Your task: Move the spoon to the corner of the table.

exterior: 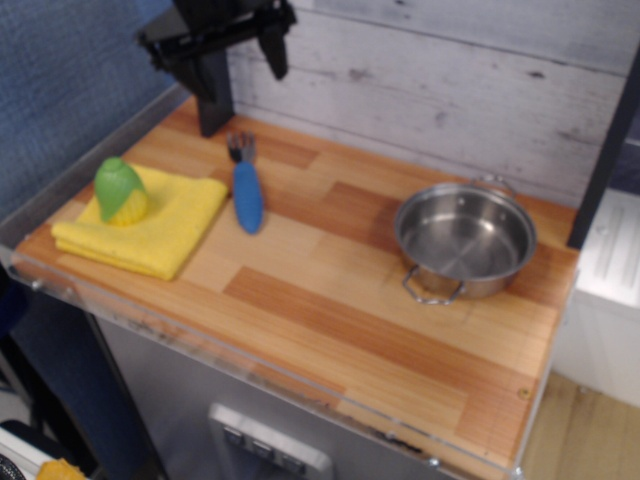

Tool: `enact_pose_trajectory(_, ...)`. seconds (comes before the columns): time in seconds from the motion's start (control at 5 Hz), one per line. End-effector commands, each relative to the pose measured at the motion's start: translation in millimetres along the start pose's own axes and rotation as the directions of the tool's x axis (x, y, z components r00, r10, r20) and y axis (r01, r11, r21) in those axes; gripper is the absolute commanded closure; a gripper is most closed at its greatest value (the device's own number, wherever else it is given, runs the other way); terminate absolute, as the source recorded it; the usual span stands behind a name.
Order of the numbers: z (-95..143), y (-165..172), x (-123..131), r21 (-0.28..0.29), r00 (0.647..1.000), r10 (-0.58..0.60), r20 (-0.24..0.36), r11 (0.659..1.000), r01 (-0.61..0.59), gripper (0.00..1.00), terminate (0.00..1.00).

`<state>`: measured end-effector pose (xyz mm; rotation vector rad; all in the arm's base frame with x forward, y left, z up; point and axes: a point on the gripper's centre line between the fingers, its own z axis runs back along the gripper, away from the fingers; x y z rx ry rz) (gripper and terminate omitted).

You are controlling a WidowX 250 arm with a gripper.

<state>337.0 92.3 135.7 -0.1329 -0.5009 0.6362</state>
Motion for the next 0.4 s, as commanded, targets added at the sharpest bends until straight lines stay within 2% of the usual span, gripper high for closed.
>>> enact_pose_trajectory(0.0,17.5,1.3,-7.0,-0.016,0.999,-0.008,0.035,1.0,0.009,0.0,0.0)
enact_pose_trajectory(0.2,17.5,1.3,-7.0,-0.016,0.999,-0.008,0.035,1.0,0.009,0.0,1.0)
